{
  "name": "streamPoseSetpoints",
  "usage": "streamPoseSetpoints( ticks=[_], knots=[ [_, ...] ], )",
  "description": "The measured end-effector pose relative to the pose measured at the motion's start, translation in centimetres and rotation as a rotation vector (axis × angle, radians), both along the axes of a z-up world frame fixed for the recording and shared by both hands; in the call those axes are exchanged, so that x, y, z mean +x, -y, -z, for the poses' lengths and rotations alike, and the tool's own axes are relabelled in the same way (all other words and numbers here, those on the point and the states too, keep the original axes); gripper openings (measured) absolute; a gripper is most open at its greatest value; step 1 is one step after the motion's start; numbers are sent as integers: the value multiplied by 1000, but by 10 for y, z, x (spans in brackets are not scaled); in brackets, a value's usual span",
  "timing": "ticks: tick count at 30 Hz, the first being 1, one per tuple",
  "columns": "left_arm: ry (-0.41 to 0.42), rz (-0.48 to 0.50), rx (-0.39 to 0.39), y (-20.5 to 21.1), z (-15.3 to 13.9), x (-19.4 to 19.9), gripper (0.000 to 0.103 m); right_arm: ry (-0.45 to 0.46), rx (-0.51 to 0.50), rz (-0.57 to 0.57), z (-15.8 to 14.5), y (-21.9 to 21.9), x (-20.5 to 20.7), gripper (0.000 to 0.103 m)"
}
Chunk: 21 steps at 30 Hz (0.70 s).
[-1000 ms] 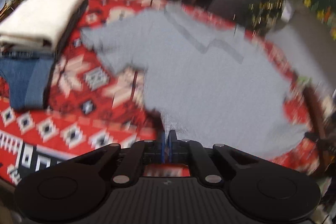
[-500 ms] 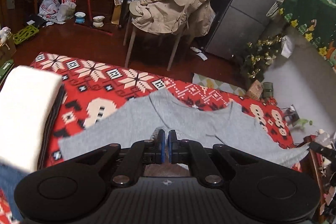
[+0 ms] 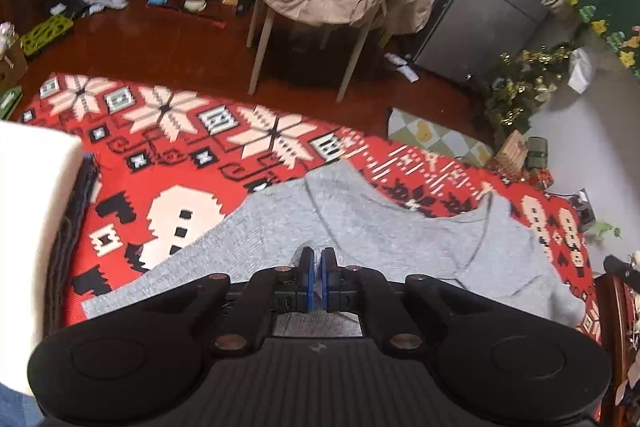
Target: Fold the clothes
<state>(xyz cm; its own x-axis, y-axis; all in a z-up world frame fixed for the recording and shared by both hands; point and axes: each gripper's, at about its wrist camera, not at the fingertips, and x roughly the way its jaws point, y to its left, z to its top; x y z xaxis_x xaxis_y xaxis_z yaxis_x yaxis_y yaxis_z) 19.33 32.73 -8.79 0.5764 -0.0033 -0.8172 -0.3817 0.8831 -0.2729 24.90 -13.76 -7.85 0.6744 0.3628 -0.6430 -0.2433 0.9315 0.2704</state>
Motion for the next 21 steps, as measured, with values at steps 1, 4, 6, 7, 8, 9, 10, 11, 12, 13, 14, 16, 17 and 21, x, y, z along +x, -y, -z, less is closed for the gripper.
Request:
streamPoseSetpoints(
  ticks=[1,4,6,7,8,9,10,11,12,13,14,16,17,21],
  knots=[
    [-7,-7,-4,-2,5,2,3,-7,0,-3,6,-1,0,0],
    [-18,-32,-6,-8,19,7,13,-30,6,-8,22,-3,-1,0],
    [-8,-41,26,-10,22,6,23,-52,21,-6,32,-1,2,3],
    [1,-34,30,-11,22,3,28,-61,13,-8,37,0,3,4],
    [9,-27,37,-12,21,0,29,-70,5,-11,41,0,5,7],
    [16,-19,45,-12,21,-2,29,-78,-6,-16,46,0,7,10],
    [24,-12,52,-13,21,-5,29,-84,-29,-30,50,-2,8,10],
    [31,-3,62,-13,20,-7,29,-88,-54,-44,54,-4,9,10],
    [33,11,79,-12,21,-10,29,-86,-87,-52,58,-6,9,10],
    [34,27,99,-11,21,-12,29,-86,-117,-60,61,-7,10,11],
    [28,47,128,-9,22,-13,29,-90,-134,-66,64,-6,10,11],
    [13,84,185,-6,25,-14,29,-108,-146,-76,68,1,9,11],
    [1,105,217,-4,28,-14,29,-111,-163,-74,71,4,9,11],
    [-18,142,233,0,36,-15,29,-118,-206,-116,82,9,10,12]
  ],
)
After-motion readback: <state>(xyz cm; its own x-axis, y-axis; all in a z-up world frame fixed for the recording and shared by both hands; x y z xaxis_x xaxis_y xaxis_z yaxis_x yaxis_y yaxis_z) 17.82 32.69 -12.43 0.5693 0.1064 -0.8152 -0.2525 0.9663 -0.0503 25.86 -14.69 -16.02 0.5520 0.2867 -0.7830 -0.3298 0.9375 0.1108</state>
